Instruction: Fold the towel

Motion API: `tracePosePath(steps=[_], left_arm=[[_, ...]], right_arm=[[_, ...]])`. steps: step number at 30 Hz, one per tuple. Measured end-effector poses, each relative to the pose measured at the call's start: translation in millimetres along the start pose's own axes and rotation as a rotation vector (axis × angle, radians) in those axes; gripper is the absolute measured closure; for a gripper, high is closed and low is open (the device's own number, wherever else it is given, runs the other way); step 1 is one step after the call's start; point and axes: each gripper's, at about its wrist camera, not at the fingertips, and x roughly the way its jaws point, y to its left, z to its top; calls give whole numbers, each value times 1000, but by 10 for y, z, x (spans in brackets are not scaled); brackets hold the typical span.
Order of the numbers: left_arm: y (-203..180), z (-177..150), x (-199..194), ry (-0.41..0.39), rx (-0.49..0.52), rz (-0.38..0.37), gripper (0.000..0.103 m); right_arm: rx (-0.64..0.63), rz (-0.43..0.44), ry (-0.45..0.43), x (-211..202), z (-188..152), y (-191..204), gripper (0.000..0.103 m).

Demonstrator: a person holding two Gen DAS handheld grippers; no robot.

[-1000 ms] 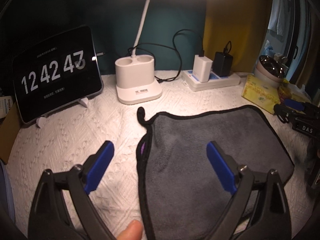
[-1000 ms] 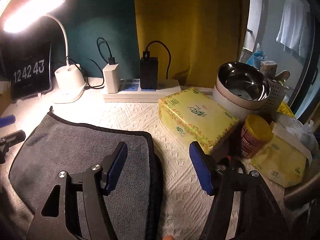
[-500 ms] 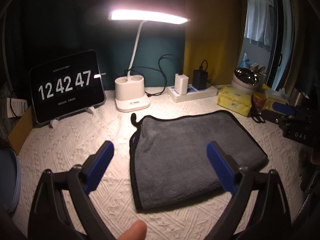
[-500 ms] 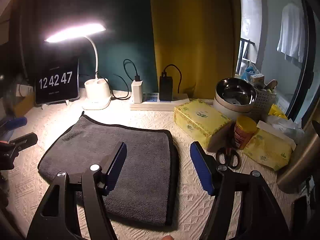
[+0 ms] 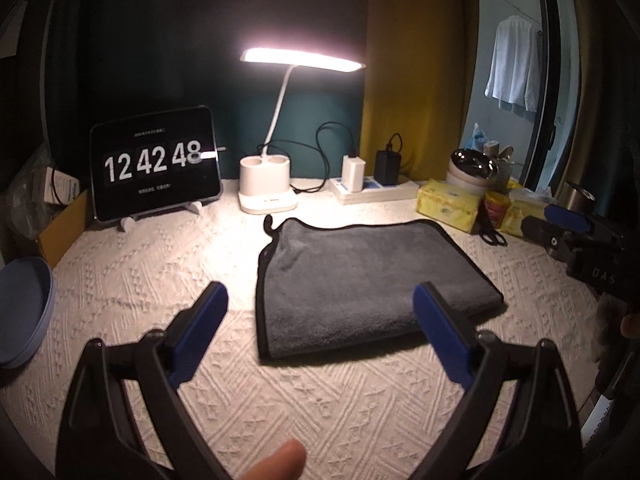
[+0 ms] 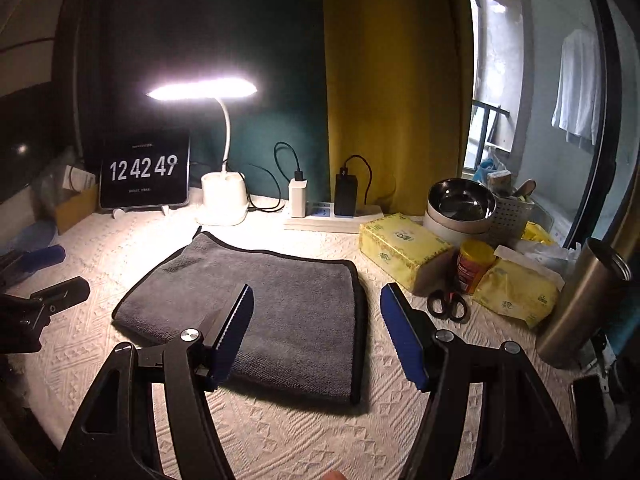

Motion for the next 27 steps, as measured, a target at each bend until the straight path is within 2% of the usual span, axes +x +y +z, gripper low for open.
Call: tracePosePath(steps=[15, 21, 27], left_arm=[[-1, -355, -807, -227, -10, 29, 8], [13, -477, -1000, -277, -22, 26, 8], [-2, -597, -1225, -346, -30, 26, 8]], right_arm=[[-17, 15, -116, -680, -222, 166, 34], [-38, 10, -183, -954, -344, 287, 34], [7, 24, -210, -1102, -492, 290, 34]])
